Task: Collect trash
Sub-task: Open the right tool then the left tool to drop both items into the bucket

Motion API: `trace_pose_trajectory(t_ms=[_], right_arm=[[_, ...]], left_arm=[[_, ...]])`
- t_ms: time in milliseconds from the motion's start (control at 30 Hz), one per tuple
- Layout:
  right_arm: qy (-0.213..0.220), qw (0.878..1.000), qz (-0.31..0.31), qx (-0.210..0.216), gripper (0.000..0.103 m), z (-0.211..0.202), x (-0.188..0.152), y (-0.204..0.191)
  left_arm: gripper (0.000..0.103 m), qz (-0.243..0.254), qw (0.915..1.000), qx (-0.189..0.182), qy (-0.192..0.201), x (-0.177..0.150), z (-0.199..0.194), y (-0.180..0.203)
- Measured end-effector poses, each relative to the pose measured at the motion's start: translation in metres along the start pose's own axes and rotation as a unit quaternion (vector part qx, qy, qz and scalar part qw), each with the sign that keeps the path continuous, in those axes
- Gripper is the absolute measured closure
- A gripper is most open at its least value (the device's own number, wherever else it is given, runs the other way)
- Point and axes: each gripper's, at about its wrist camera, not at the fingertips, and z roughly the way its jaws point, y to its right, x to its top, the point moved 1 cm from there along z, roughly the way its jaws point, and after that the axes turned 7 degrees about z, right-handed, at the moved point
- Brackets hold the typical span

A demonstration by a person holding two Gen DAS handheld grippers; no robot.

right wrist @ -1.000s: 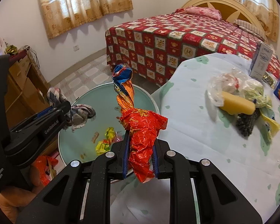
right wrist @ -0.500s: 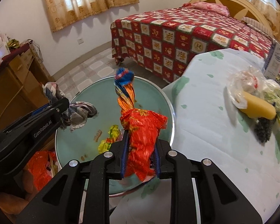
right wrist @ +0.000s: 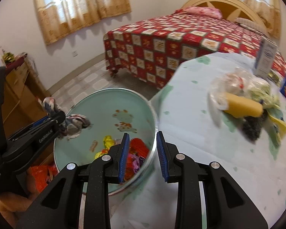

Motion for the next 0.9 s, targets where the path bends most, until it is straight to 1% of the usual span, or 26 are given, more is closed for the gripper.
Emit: trace_pose_trajectory(t_ms=[167, 233, 300, 400, 467, 567, 667, 733, 900], right_arm=[[0.002, 1.000, 0.023, -0.010, 0.073, -0.009, -0.004, 0.014], [0.003, 1.000, 0.025, -0.011, 0.073, -0.012, -0.005, 0.016], [0.008, 1.000, 0.026, -0.013, 0.073, -0.015, -0.005, 0.018], [0.014, 0.999, 0.028, -0.014, 0.072, -0.020, -0.006, 0.020], [0.018, 0.999, 0.027, -0.018, 0.065, -0.021, -0.006, 0.021], [0.026, 0.999, 0.026, -0.024, 0.059, -0.024, -0.006, 0.021], [0.030, 0.999, 0.026, -0.030, 0.052, -0.024, -0.005, 0.023], [0.028, 0.999, 0.027, -0.035, 0.050, -0.023, -0.005, 0.025], [0.023, 0.998, 0.035, -0.042, 0.050, -0.023, -0.004, 0.032]], left_arm=[[0.069, 0.014, 0.9999, 0.000, 0.000, -0.001, 0.000, 0.005], [0.062, 0.018, 0.9998, -0.001, 0.001, -0.002, -0.001, 0.006], [0.050, 0.021, 0.9998, 0.002, 0.005, -0.001, -0.002, 0.007], [0.044, 0.026, 0.9996, 0.006, 0.010, 0.000, -0.005, 0.008], [0.042, 0.029, 0.9995, 0.009, 0.010, 0.000, -0.005, 0.009], [0.040, 0.028, 0.9995, 0.007, 0.011, 0.000, -0.006, 0.009], [0.034, 0.024, 0.9995, 0.010, 0.015, 0.001, -0.009, 0.008], [0.034, 0.024, 0.9995, 0.009, 0.016, 0.001, -0.010, 0.009], [0.034, 0.027, 0.9994, 0.006, 0.019, 0.000, -0.013, 0.011]])
